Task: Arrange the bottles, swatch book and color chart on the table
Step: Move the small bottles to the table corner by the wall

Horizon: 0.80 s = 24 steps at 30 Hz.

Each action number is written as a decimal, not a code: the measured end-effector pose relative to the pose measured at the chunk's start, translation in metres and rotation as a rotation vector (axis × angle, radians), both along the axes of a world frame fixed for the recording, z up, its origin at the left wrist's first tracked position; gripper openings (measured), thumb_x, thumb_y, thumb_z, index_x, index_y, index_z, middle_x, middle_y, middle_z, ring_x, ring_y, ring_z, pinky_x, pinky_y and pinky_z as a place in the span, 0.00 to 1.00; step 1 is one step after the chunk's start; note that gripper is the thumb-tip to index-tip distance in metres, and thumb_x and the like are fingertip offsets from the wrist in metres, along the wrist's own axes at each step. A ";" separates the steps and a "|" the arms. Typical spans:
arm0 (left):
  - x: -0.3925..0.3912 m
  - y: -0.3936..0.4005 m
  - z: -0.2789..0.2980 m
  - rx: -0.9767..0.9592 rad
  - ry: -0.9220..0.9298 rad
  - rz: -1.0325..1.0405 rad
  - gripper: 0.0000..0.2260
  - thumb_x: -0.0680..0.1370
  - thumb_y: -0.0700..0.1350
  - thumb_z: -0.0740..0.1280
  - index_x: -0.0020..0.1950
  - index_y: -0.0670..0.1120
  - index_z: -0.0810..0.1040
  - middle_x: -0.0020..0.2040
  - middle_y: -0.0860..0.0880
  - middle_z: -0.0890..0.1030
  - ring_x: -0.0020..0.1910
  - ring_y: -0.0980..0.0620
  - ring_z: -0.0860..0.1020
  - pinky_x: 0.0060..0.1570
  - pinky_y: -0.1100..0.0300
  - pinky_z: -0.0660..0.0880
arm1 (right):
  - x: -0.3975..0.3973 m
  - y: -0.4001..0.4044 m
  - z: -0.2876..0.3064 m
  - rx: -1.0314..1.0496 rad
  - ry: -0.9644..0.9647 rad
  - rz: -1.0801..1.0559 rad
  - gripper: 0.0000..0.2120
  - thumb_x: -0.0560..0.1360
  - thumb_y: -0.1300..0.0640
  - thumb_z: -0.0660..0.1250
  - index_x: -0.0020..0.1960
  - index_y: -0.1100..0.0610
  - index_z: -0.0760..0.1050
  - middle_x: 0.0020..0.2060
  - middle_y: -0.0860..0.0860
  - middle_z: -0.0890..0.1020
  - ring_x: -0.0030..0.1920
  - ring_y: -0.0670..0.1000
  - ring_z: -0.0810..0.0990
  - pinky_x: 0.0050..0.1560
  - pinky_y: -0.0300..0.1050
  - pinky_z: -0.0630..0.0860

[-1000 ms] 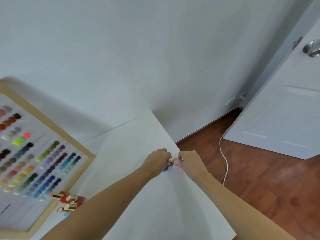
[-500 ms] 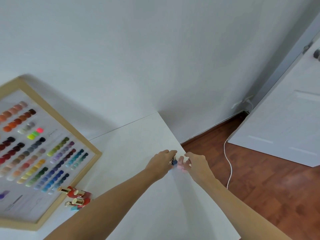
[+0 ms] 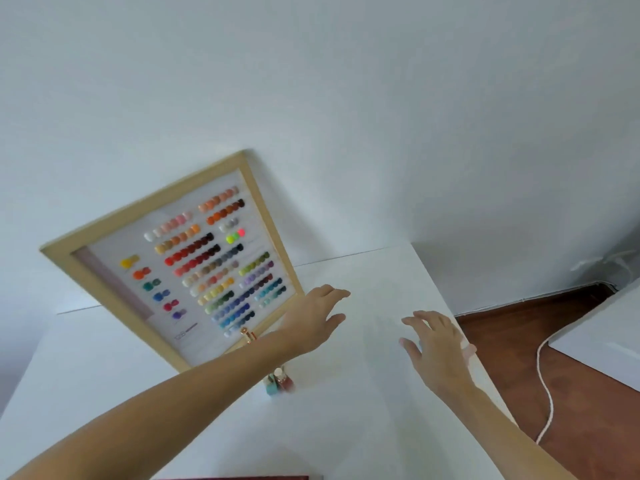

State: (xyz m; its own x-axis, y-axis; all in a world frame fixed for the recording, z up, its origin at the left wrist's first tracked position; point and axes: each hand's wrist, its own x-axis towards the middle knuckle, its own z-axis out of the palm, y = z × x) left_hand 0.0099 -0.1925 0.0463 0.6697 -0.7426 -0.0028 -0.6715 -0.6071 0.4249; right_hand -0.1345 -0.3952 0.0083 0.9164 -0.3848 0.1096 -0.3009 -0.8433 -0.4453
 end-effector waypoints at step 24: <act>0.038 0.162 -0.059 0.245 0.210 0.079 0.16 0.71 0.53 0.73 0.57 0.53 0.77 0.66 0.50 0.68 0.62 0.51 0.70 0.60 0.57 0.72 | 0.088 0.190 -0.015 0.420 0.214 0.308 0.19 0.71 0.55 0.71 0.61 0.52 0.74 0.55 0.49 0.76 0.45 0.45 0.75 0.45 0.33 0.72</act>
State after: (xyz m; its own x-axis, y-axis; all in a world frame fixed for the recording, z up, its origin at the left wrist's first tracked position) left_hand 0.0483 -0.0304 -0.0131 0.6907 -0.6489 -0.3193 -0.5316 -0.7549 0.3841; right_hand -0.0460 -0.2048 -0.0072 0.9784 -0.0661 -0.1961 -0.1891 -0.6699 -0.7180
